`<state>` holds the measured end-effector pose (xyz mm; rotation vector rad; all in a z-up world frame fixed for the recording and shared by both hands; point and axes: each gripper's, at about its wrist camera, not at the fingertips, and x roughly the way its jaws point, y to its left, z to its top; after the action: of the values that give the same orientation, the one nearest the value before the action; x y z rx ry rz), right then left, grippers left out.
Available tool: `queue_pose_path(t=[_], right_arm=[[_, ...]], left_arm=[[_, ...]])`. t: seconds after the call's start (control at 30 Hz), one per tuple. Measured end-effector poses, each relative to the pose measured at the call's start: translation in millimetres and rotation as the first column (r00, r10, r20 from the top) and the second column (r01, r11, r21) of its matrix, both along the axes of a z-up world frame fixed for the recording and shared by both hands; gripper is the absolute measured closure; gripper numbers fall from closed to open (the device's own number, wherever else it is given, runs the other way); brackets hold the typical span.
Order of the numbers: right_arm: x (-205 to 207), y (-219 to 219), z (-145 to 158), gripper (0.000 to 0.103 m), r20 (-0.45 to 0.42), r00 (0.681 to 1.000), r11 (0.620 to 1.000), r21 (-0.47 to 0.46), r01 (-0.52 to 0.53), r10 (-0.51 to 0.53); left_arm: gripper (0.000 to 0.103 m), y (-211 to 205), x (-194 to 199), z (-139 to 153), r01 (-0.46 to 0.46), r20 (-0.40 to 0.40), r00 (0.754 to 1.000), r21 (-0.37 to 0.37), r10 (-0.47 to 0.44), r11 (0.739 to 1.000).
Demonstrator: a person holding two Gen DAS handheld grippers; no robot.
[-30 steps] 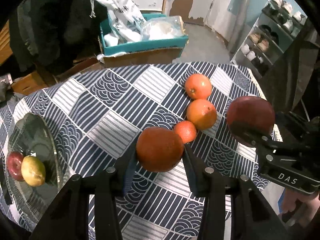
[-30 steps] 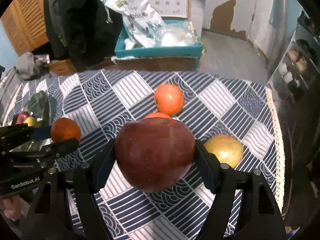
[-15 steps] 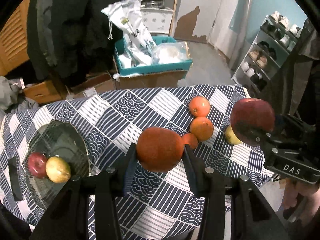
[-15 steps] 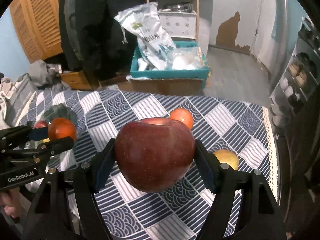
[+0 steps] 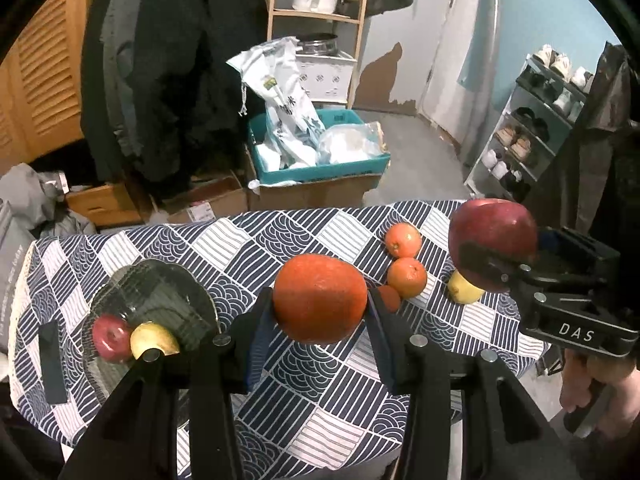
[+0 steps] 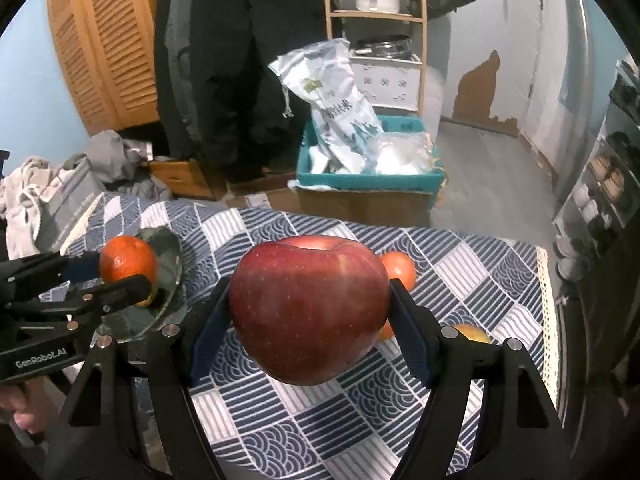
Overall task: Organize fruits
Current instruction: 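Lift the orange with the left tool while the right tool lifts the red apple, then carry the orange and red apple over the glass bowl with both tools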
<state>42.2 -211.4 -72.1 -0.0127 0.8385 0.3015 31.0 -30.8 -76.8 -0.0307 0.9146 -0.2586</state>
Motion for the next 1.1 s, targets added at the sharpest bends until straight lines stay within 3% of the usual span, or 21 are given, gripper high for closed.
queue_pose_path(t=[0.5, 1.1], right_arm=[[-7.3, 40.2, 22.1, 0.028, 0.039, 0.994, 0.993, 0.048, -0.105, 0.103], [5.1, 95.5, 17.4, 0.028, 0.021, 0.983, 0.981, 0.064, -0.186, 0.185]], left_arm=[[0.057, 37.5, -13.7, 16.9, -0.059, 0.031, 0.998, -0.022, 0.060, 0.998], [0.057, 85.0, -15.0, 8.4, -0.140, 0.011, 0.990, -0.036, 0.140, 0.990]])
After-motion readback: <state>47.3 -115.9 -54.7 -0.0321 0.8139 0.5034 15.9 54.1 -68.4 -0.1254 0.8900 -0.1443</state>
